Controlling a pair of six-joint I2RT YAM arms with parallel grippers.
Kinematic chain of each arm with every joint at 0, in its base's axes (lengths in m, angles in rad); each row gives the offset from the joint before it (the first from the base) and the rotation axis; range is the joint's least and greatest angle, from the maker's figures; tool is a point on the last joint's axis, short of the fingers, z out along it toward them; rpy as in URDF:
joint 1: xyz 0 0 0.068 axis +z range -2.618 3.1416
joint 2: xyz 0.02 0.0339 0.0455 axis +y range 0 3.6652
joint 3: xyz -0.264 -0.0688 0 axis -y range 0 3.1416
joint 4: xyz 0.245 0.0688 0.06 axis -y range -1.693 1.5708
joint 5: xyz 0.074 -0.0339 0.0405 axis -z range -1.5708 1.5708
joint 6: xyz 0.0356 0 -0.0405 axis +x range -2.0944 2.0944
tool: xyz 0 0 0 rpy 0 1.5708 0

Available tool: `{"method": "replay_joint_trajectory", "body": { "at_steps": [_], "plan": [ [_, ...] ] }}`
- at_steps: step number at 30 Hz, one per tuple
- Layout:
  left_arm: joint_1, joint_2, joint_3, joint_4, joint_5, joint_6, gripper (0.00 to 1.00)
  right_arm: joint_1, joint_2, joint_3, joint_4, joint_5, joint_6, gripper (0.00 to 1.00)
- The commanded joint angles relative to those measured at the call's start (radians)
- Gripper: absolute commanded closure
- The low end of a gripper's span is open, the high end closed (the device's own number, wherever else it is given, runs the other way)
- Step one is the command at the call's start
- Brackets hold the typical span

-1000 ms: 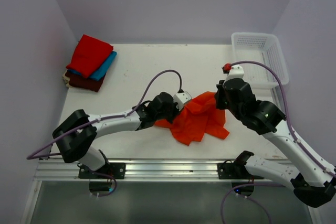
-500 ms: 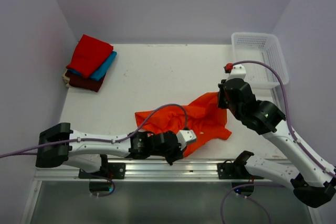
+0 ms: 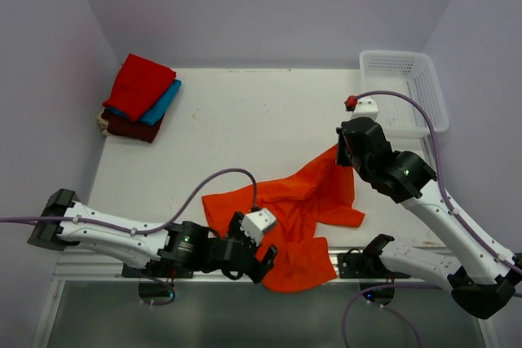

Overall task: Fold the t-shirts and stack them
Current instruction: Flatten out the tshirt

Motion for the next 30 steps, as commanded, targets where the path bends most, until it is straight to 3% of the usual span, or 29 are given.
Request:
{"method": "replay_joint_trajectory", "body": {
  "at_steps": [1, 5, 9, 17, 22, 30],
  "plan": [
    [0.108, -0.116, -0.006, -0.144, -0.247, -0.067, 0.0, -0.006, 0.001, 0.034, 0.02, 0.001, -0.014, 1.0],
    [0.334, -0.196, -0.009, -0.165, -0.181, 0.027, 0.02, -0.012, -0.003, 0.041, 0.011, 0.002, -0.015, 1.0],
    [0.438, -0.122, -0.009, -0.221, -0.097, 0.076, 0.06, -0.013, -0.005, 0.047, 0.011, -0.007, -0.011, 1.0],
    [0.633, -0.009, -0.105, -0.084, 0.144, 0.185, 0.16, -0.013, -0.026, 0.038, 0.003, -0.005, -0.012, 1.0],
    [0.662, 0.031, -0.098, -0.106, 0.242, 0.179, 0.34, -0.015, -0.049, 0.032, -0.004, 0.001, -0.014, 1.0],
    [0.662, 0.143, -0.112, -0.078, 0.331, 0.182, 0.38, -0.016, -0.076, 0.017, -0.004, 0.013, -0.026, 1.0]
  ]
}}
